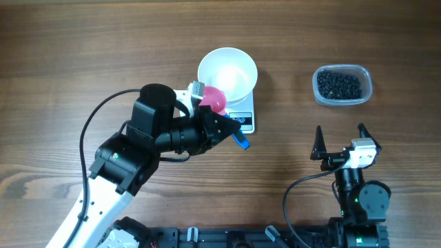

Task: Scoop item into bowl and weigh 150g on scale
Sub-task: 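Raise the scoop over the white bowl with the left gripper, then swing the open right gripper left toward the scoop's blue handle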

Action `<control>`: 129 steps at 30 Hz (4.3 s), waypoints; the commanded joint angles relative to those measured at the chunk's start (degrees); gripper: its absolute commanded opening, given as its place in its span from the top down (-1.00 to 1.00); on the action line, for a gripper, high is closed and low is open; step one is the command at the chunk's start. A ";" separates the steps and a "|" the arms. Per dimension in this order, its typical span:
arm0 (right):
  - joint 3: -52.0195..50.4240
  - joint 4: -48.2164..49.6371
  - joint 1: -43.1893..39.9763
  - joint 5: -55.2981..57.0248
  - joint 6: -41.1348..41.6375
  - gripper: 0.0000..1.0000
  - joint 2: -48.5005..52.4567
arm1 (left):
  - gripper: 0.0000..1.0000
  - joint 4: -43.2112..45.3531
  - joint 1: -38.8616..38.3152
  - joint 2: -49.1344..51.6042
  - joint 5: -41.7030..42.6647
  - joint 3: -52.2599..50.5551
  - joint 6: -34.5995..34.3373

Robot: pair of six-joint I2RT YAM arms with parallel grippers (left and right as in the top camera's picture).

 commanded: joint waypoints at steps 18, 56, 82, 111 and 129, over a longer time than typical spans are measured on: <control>-0.07 0.15 -0.24 0.39 -0.13 -0.99 0.02 | 0.92 0.35 -0.24 0.24 -1.86 -0.28 -0.52; 6.32 25.68 -0.24 -27.17 40.76 -1.00 1.25 | 0.92 0.35 -0.26 0.24 -3.72 -0.28 -0.11; 35.93 -3.08 -0.17 -52.78 67.14 -0.99 38.64 | 0.92 0.35 -0.26 0.24 -3.69 -0.28 -0.11; 35.95 5.46 14.25 -48.48 78.97 -0.99 44.63 | 0.92 10.82 -0.24 0.24 -4.81 -0.28 -0.22; 35.95 17.88 16.44 -49.35 94.55 -0.35 46.03 | 0.92 28.89 -4.83 0.28 -14.45 -0.28 -6.58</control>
